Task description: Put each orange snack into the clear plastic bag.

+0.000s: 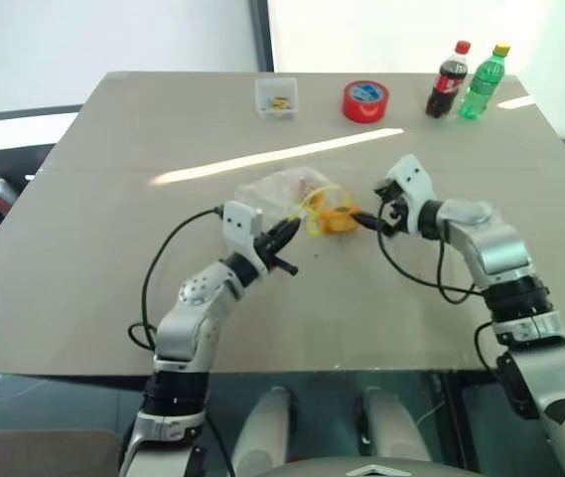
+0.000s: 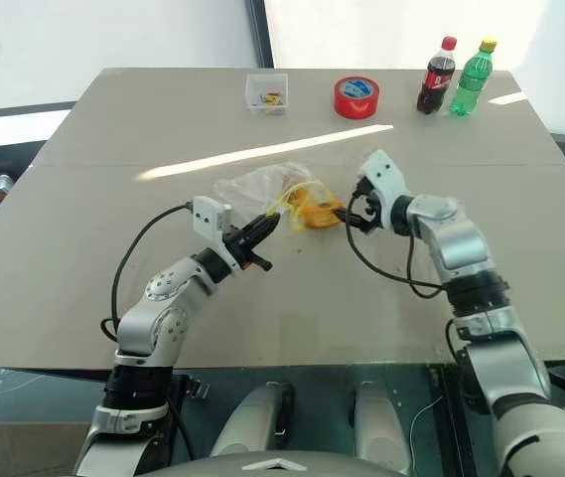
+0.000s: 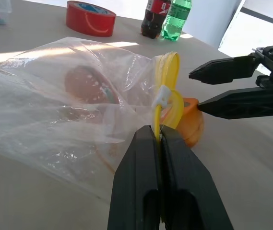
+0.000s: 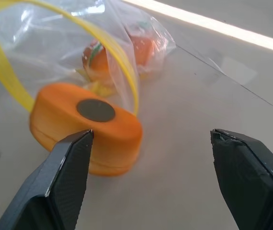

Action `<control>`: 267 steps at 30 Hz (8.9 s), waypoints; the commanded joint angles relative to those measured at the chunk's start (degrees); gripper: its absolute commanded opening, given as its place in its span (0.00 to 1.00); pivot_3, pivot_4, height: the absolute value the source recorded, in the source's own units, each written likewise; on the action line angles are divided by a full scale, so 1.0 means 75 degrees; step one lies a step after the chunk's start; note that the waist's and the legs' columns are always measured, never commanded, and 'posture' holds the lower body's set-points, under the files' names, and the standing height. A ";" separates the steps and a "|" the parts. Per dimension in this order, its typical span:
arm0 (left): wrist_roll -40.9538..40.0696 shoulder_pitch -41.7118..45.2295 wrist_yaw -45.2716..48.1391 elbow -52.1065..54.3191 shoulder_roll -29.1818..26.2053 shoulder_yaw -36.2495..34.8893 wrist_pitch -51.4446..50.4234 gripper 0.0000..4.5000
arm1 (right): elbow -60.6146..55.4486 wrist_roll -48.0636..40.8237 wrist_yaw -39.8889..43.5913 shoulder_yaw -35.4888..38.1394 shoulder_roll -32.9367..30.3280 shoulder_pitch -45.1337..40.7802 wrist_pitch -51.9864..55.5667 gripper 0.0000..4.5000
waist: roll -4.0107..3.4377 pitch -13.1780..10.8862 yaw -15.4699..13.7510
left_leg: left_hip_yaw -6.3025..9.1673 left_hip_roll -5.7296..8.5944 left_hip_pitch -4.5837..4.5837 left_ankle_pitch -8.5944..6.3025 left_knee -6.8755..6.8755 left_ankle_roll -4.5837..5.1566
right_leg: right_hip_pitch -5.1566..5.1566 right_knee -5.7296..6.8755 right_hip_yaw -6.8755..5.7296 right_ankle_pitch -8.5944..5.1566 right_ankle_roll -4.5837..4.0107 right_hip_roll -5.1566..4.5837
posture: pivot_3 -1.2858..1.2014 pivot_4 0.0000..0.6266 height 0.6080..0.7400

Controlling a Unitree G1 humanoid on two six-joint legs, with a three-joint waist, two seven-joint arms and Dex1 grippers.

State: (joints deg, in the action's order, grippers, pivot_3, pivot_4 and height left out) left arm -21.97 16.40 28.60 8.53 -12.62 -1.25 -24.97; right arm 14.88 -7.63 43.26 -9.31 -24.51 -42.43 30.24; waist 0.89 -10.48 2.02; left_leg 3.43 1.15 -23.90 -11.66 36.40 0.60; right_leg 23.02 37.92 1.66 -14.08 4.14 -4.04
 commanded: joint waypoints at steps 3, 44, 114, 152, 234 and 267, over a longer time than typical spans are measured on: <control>-0.0119 0.0040 0.0042 0.0291 -0.0068 -0.0052 0.0057 0.00 | 0.0262 0.0575 0.0287 -0.0508 -0.0235 0.0162 -0.0674 0.88 | 0.0000 0.0000 0.0029 | -0.0003 -0.0001 0.0000 0.0000 0.0000 0.0000 | 0.0000 0.0000 0.0001 0.0000 0.0000 0.0000 | 0.52 0.24 1.00; -0.0166 -0.0275 0.0212 0.0423 -0.0101 0.0110 0.0096 0.00 | 0.3663 0.0279 -0.1245 0.0781 0.2260 -0.2114 -0.2860 0.52 | -0.0001 0.0000 0.0045 | 0.0012 -0.0002 0.0006 0.0000 -0.0005 -0.0002 | 0.0002 0.0001 0.0005 0.0001 -0.0002 0.0002 | 0.52 0.24 1.00; 0.1052 0.0304 0.1499 -0.0913 -0.1034 0.1519 0.0459 0.00 | -0.1453 -0.0106 0.0121 -0.0240 0.0238 0.0225 0.1426 0.01 | -0.0002 -0.0001 0.0004 | 0.0020 -0.0002 0.0004 0.0000 -0.0006 0.0000 | 0.0000 -0.0006 0.0003 0.0000 -0.0001 0.0000 | 0.52 0.24 1.00; -0.2470 0.2117 0.0235 0.0710 0.0340 -0.0614 -0.2652 0.00 | -0.2090 -0.1550 0.1772 0.0372 -0.3185 -0.1175 0.2884 0.01 | 0.0005 -0.0005 -0.0005 | -0.0001 -0.0001 -0.0012 0.0000 0.0000 0.0000 | 0.0000 -0.0017 -0.0009 -0.0001 0.0002 -0.0001 | 0.52 0.24 1.00; -0.0922 0.2069 0.1545 0.0450 -0.1431 0.0720 -0.1591 0.00 | -0.3888 -0.0545 0.3172 -0.0116 -0.3196 -0.1479 0.0343 0.47 | -0.0005 -0.0015 0.0005 | 0.0011 -0.0021 -0.0016 0.0000 -0.0002 -0.0002 | 0.0018 -0.0011 0.0005 -0.0001 0.0001 0.0001 | 0.52 0.24 1.00; 0.1811 0.2078 0.2821 0.0158 -0.2423 0.1744 0.1832 0.00 | -0.2179 0.1392 0.3173 -0.1439 -0.1439 -0.1653 -0.3912 0.47 | -0.0005 -0.0015 -0.0152 | 0.0003 0.0000 -0.0021 0.0000 0.0008 -0.0002 | 0.0007 -0.0013 -0.0013 -0.0001 0.0000 -0.0003 | 0.52 0.24 1.00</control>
State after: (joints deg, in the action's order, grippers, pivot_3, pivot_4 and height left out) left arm -8.65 30.97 49.42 8.88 -30.37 11.88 -12.67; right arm 0.02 3.01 67.04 -21.54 -34.72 -54.51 1.97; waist 0.86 -10.59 0.88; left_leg 3.45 1.15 -24.05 -11.66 36.46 0.59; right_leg 23.08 37.83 1.57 -14.09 4.14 -4.06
